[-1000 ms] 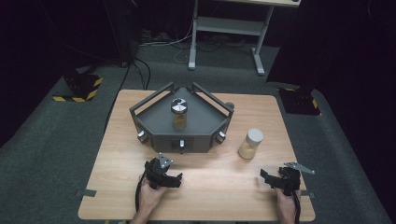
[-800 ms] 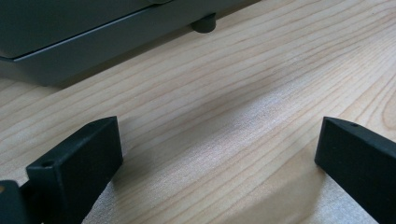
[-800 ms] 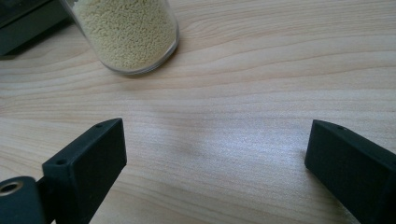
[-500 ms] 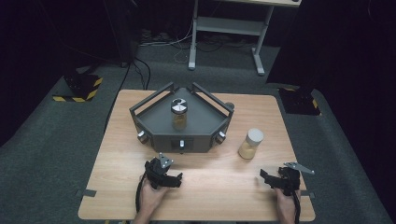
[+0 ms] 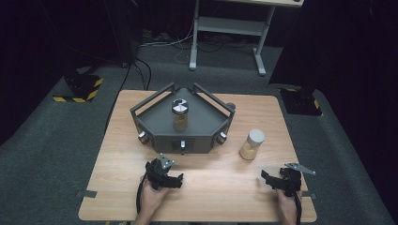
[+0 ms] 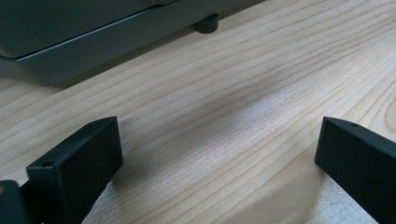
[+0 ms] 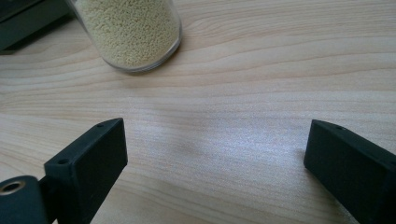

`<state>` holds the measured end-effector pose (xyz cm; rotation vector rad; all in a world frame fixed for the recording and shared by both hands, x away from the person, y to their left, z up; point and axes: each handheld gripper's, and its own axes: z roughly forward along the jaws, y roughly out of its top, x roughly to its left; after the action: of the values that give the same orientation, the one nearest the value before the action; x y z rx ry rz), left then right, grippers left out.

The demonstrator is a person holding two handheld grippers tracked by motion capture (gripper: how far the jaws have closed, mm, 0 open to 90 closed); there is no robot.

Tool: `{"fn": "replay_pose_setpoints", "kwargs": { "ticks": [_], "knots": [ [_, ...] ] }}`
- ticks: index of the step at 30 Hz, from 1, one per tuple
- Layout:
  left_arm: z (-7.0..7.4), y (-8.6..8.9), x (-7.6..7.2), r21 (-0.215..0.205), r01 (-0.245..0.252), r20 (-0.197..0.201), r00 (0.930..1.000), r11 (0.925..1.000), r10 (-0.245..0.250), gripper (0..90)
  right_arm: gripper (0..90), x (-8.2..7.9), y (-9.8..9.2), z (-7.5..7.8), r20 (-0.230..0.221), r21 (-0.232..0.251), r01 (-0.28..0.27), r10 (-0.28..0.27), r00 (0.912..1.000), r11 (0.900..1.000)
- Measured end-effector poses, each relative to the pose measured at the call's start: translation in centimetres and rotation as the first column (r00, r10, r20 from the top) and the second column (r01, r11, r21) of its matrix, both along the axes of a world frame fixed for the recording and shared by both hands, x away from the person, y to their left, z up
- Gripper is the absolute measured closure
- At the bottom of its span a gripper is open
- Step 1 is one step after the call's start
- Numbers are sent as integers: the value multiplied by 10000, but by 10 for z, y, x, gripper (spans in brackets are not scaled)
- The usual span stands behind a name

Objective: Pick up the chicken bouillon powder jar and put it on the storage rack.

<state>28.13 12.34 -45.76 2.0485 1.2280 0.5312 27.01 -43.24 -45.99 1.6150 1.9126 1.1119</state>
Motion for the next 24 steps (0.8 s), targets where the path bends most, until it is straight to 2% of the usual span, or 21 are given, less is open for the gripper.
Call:
{"fn": "replay_pose_setpoints", "kwargs": {
  "ticks": [9, 13, 17, 24],
  "knots": [
    [0, 0, 0, -14, -21, 15, 10000, 10000, 21, 9, 43, 0, 4, 1, 2, -239, 24, -24, 10000, 9997],
    [0, 0, 0, -16, -23, 13, 10000, 10000, 23, 9, 31, 1, 3, 1, -51, -171, -16, 15, 10000, 9999],
    [0, 0, 0, -16, -25, 12, 10000, 10000, 25, 9, 31, 2, 9, 3, -95, -552, -249, 244, 9997, 9982],
    [0, 0, 0, -15, -26, 11, 10000, 10000, 26, 9, 38, -2, 20, 5, -68, -865, -626, 623, 9980, 9943]
  ]
}}
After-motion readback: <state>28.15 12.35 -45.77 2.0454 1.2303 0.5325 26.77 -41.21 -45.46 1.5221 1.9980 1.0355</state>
